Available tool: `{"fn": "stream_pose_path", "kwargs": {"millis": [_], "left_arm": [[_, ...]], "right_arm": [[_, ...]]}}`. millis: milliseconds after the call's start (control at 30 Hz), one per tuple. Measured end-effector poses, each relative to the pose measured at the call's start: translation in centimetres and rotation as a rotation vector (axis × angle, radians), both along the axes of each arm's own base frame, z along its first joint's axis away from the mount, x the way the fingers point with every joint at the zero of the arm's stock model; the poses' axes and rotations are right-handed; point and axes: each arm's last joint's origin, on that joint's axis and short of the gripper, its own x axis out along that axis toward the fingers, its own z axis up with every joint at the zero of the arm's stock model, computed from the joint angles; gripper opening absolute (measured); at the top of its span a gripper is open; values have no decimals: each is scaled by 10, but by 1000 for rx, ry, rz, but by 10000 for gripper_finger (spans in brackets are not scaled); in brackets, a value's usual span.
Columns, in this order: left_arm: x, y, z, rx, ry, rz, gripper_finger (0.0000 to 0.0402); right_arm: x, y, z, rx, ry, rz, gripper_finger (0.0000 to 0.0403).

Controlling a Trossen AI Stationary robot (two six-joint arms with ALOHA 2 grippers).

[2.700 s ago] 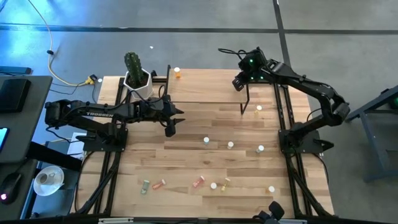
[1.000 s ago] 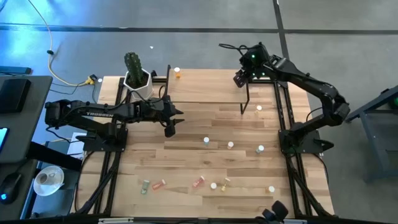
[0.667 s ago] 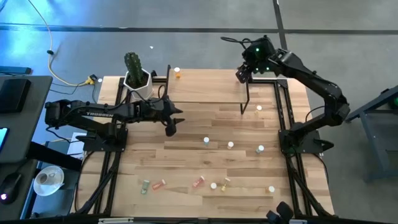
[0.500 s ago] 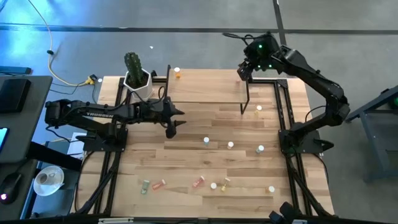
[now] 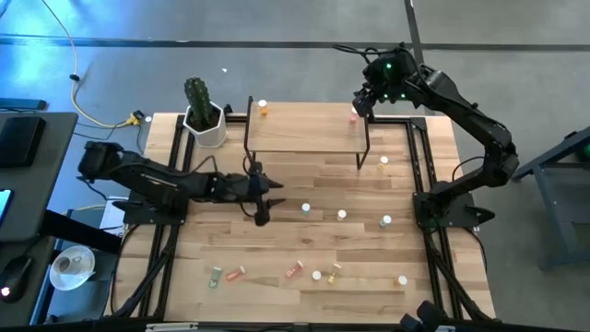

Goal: Pick and place medicine bottles onto shelf by color
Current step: Put the middle blue pill bottle on the shelf

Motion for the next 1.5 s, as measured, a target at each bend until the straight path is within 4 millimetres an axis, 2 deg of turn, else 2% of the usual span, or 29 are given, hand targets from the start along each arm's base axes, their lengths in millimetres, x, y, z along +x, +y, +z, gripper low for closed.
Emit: {"fn": "stream_pose_path", "kwargs": {"millis": [167,433,800,1000,1200,1500], "left_arm": [[18,-8,-21,16,-38,0,200],[36,-9,-55,15,-46,15,200],[71,-10,-81,13,0,8,200],[81,-9,-84,9,7,21,200],[82,-5,-85,5,22,37,197],[79,-2,-90,5,76,45,153]], "right_arm": [[2,2,0,0,0,8,186],[2,2,0,1,0,8,186],[1,2,-1,6,6,8,186],[1,2,-1,8,9,8,186],[1,2,-2,11,11,8,186],[1,2,-2,11,11,8,186]]}}
